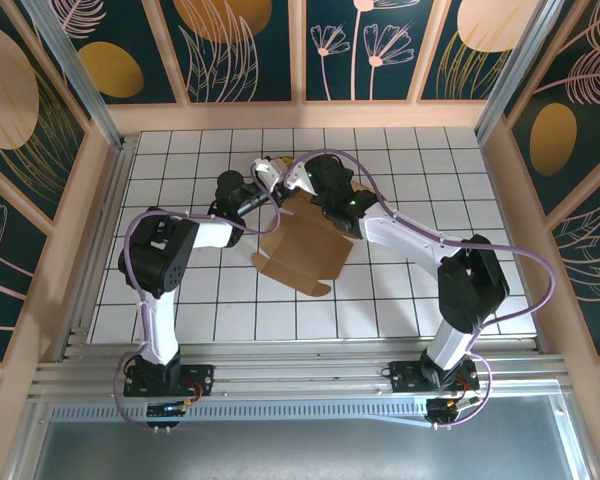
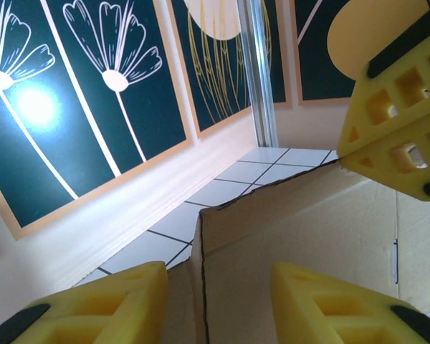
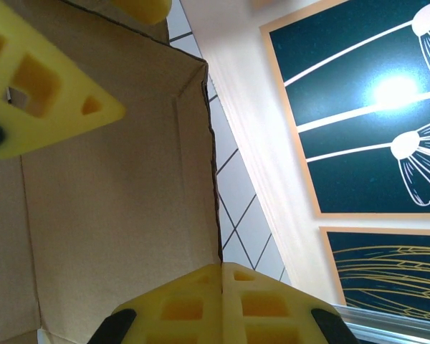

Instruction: Fold the paper box

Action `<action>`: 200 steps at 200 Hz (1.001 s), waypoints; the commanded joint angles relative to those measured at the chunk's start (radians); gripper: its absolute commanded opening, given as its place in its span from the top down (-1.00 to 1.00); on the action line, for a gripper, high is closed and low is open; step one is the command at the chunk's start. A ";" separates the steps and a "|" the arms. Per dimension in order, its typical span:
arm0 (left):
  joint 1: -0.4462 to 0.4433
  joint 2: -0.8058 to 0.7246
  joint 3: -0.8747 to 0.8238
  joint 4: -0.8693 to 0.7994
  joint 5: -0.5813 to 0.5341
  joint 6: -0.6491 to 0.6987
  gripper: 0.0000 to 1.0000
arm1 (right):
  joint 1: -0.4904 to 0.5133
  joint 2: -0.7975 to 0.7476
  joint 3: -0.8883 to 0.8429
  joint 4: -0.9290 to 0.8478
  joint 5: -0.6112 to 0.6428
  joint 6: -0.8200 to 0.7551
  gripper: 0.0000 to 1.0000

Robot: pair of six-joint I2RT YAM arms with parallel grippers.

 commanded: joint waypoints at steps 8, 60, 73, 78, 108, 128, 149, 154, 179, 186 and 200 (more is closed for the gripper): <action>0.000 0.035 0.043 -0.001 0.045 -0.006 0.37 | -0.008 -0.041 0.017 0.004 -0.004 0.029 1.00; 0.000 0.048 0.045 0.011 0.042 -0.004 1.00 | -0.034 -0.074 0.004 -0.038 -0.046 0.096 0.29; 0.001 0.052 0.044 0.018 0.041 -0.006 1.00 | -0.049 -0.080 0.003 -0.069 -0.057 0.116 0.10; 0.000 0.053 0.044 0.021 0.040 -0.009 1.00 | -0.054 -0.081 0.006 -0.081 -0.059 0.122 0.07; 0.000 0.062 0.045 0.038 0.038 -0.019 1.00 | -0.070 -0.068 0.033 -0.154 -0.111 0.158 0.04; 0.000 0.065 0.045 0.053 0.036 -0.027 1.00 | -0.073 -0.047 0.044 -0.189 -0.139 0.176 0.11; 0.001 0.062 0.044 0.055 0.033 -0.025 1.00 | -0.080 -0.027 0.049 -0.221 -0.171 0.214 0.18; 0.000 0.062 0.042 0.054 0.032 -0.024 1.00 | -0.081 -0.024 0.051 -0.229 -0.179 0.223 0.19; 0.001 0.061 0.041 0.056 0.032 -0.020 1.00 | -0.083 -0.018 0.041 -0.213 -0.179 0.244 0.38; 0.001 0.063 0.042 0.060 0.032 -0.022 1.00 | -0.084 -0.016 0.037 -0.198 -0.168 0.245 0.46; 0.001 0.068 0.044 0.070 0.032 -0.033 1.00 | -0.080 -0.012 0.037 -0.173 -0.142 0.246 0.62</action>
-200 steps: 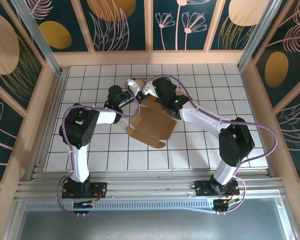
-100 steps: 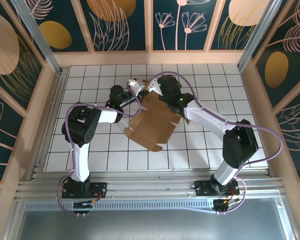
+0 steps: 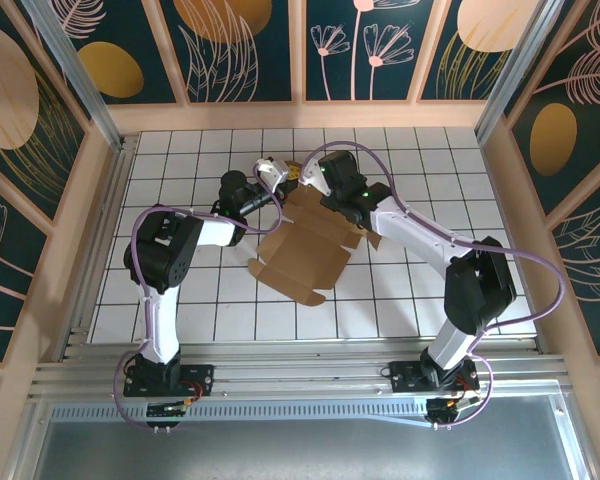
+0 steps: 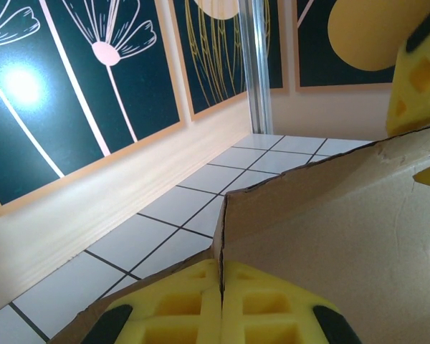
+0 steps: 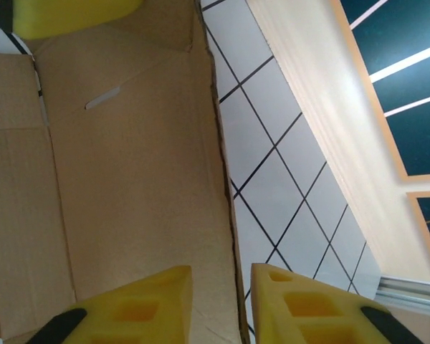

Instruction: Fold the paper box

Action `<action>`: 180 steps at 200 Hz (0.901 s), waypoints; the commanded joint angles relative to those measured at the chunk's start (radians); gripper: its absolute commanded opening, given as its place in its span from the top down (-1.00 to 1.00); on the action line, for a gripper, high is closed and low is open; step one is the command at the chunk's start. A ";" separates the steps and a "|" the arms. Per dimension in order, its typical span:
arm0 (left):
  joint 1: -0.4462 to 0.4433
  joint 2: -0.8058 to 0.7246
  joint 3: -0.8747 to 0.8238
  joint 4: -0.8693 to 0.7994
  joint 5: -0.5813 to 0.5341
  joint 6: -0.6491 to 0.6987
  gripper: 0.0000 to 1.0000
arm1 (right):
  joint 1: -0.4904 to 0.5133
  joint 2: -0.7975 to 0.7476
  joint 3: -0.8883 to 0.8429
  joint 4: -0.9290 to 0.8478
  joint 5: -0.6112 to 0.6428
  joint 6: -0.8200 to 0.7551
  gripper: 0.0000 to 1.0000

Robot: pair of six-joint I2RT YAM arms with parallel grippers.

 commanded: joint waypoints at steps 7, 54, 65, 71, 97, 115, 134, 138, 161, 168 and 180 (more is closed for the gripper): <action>0.000 0.025 0.021 0.092 0.022 -0.021 1.00 | -0.002 0.016 0.022 0.035 0.034 0.030 0.68; 0.005 -0.038 -0.054 0.210 -0.002 -0.190 -0.06 | 0.037 -0.020 -0.066 0.234 0.214 -0.173 1.00; 0.018 -0.090 -0.088 0.203 -0.025 -0.319 -0.42 | 0.040 -0.029 -0.083 0.283 0.245 -0.229 1.00; 0.028 -0.122 -0.107 0.183 -0.037 -0.397 -0.52 | 0.040 -0.035 -0.088 0.300 0.252 -0.253 1.00; 0.065 -0.302 -0.210 -0.138 -0.096 -0.544 -0.51 | 0.033 -0.050 -0.096 0.281 0.181 -0.259 1.00; 0.064 -0.409 -0.228 -0.479 -0.113 -0.497 -0.34 | 0.022 -0.038 -0.085 0.247 0.125 -0.216 1.00; 0.065 -0.435 -0.247 -0.677 -0.020 -0.424 -0.34 | 0.008 -0.014 -0.076 0.224 0.086 -0.193 1.00; 0.065 -0.433 -0.246 -0.710 -0.003 -0.418 -0.35 | 0.007 -0.010 -0.075 0.225 0.081 -0.193 1.00; 0.065 -0.377 -0.188 -0.878 -0.037 -0.402 -0.34 | -0.015 0.028 -0.033 0.171 0.028 -0.168 1.00; 0.065 -0.343 -0.159 -0.911 -0.064 -0.404 -0.33 | -0.026 0.042 -0.009 0.141 0.000 -0.149 1.00; 0.065 -0.287 -0.120 -0.951 -0.111 -0.407 -0.31 | -0.051 0.065 0.036 0.088 -0.058 -0.115 1.00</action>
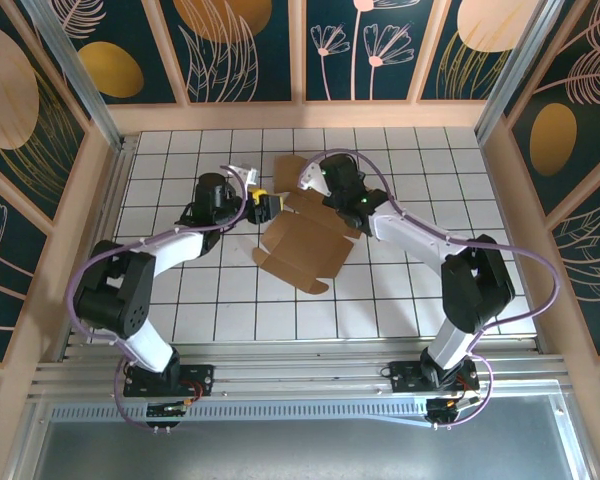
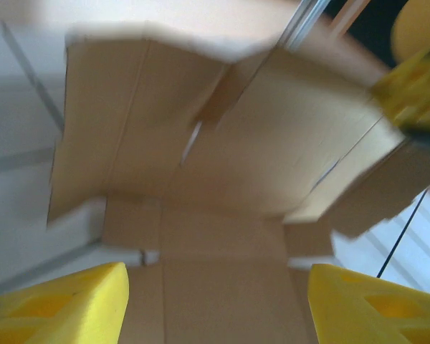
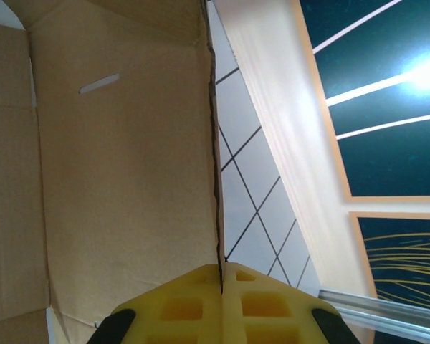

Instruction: Fold the paper box

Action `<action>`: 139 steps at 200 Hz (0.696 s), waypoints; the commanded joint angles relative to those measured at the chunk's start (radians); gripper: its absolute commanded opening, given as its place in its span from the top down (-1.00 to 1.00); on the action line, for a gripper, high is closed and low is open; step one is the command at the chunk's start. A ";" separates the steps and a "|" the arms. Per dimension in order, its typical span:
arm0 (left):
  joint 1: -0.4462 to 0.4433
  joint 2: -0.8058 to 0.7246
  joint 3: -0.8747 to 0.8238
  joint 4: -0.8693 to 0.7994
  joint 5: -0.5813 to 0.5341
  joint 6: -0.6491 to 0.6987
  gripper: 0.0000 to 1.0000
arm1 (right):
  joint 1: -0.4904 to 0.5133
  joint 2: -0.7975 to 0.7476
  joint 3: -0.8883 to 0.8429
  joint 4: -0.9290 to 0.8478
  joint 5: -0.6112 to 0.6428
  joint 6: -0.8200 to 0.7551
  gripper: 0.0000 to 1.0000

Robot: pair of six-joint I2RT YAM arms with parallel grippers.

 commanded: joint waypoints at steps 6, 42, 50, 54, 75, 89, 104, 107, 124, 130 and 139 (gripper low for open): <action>0.001 0.130 0.125 -0.269 -0.072 0.011 -0.28 | -0.050 0.059 0.109 -0.103 -0.135 0.090 1.00; 0.001 0.299 0.337 -0.365 -0.082 0.011 -0.23 | -0.119 0.133 0.197 -0.188 -0.262 0.121 1.00; 0.001 0.325 0.381 -0.396 -0.109 0.012 -0.23 | -0.133 0.149 0.215 -0.197 -0.281 0.127 1.00; 0.000 0.339 0.400 -0.404 -0.117 0.012 -0.23 | -0.138 0.158 0.224 -0.201 -0.288 0.130 1.00; 0.001 0.412 0.499 -0.477 -0.153 0.021 -0.26 | -0.155 0.187 0.249 -0.205 -0.304 0.140 1.00; 0.001 0.467 0.558 -0.525 -0.154 0.031 -0.28 | -0.158 0.199 0.256 -0.204 -0.306 0.142 1.00; 0.001 0.518 0.609 -0.580 -0.149 0.039 -0.27 | -0.160 0.202 0.257 -0.202 -0.301 0.141 1.00; 0.001 0.523 0.613 -0.585 -0.145 0.040 -0.27 | -0.160 0.202 0.256 -0.200 -0.300 0.141 1.00; 0.001 0.531 0.610 -0.592 -0.087 0.049 -0.24 | -0.161 0.197 0.249 -0.192 -0.294 0.145 1.00; 0.000 0.531 0.605 -0.591 -0.062 0.052 -0.23 | -0.162 0.196 0.245 -0.189 -0.292 0.145 1.00; 0.001 0.535 0.607 -0.606 -0.016 0.059 -0.23 | -0.163 0.195 0.243 -0.185 -0.287 0.148 1.00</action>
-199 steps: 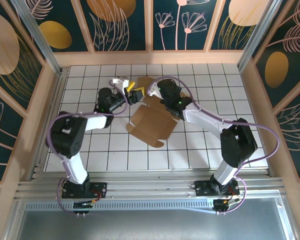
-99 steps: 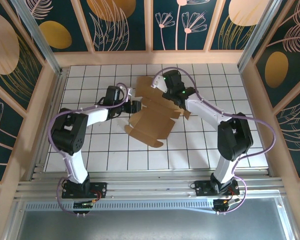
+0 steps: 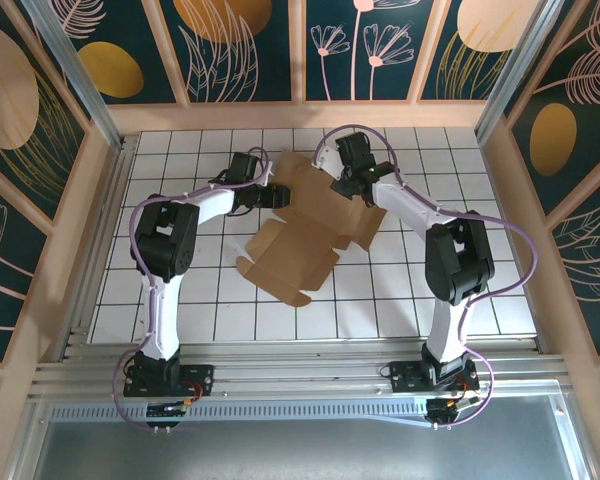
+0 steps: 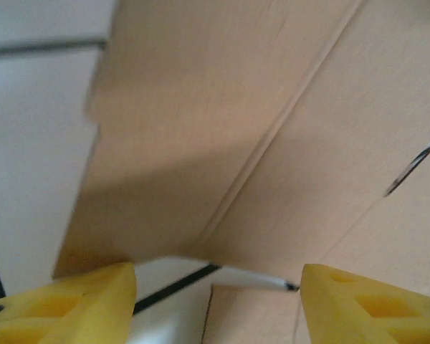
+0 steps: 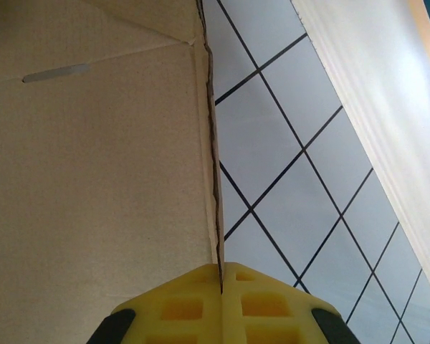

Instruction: Fold the paper box

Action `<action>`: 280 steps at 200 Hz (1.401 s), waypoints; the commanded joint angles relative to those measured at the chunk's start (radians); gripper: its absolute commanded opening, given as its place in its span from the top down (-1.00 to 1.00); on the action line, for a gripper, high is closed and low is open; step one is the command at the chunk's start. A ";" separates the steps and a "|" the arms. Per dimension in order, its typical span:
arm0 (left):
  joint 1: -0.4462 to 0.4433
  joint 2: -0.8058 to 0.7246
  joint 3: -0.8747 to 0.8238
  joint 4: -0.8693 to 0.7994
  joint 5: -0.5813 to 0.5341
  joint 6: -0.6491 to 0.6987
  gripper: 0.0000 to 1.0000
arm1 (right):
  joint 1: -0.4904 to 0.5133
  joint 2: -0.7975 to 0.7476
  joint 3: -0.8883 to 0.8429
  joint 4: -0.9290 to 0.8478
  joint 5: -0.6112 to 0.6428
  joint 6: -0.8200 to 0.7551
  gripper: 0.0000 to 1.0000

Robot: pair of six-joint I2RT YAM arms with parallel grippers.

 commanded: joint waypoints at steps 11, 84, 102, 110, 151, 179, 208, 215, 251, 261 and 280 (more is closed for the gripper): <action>0.001 0.028 0.023 -0.129 0.129 0.044 -0.23 | 0.000 -0.002 0.024 -0.004 -0.007 0.036 1.00; 0.000 -0.047 -0.043 -0.176 0.234 0.065 -0.09 | 0.006 -0.001 0.043 0.012 0.032 0.053 1.00; -0.001 -0.062 -0.058 -0.153 0.261 0.054 0.03 | 0.008 0.001 0.050 0.017 0.041 0.054 1.00; -0.001 -0.066 -0.069 -0.130 0.256 0.039 0.08 | 0.010 0.001 0.052 0.020 0.046 0.056 1.00; -0.011 -0.082 -0.131 0.000 0.227 -0.007 0.65 | 0.017 -0.002 0.051 0.025 0.068 0.061 1.00; -0.035 -0.111 -0.170 0.109 0.196 -0.014 0.69 | 0.021 -0.009 0.040 0.028 0.075 0.066 1.00; -0.056 -0.117 -0.165 0.160 0.139 -0.016 0.39 | 0.029 -0.021 0.028 0.029 0.079 0.068 1.00; -0.056 -0.114 -0.157 0.161 0.129 -0.022 0.39 | 0.030 -0.023 0.026 0.028 0.080 0.068 1.00; -0.067 -0.081 -0.125 0.119 0.081 0.005 0.71 | 0.030 -0.037 0.017 0.029 0.089 0.068 1.00; -0.079 -0.084 -0.134 0.114 0.042 0.037 0.82 | 0.032 -0.039 0.016 0.029 0.090 0.071 1.00; -0.112 -0.110 -0.171 0.139 -0.018 0.105 1.00 | 0.036 -0.045 0.006 0.036 0.093 0.077 1.00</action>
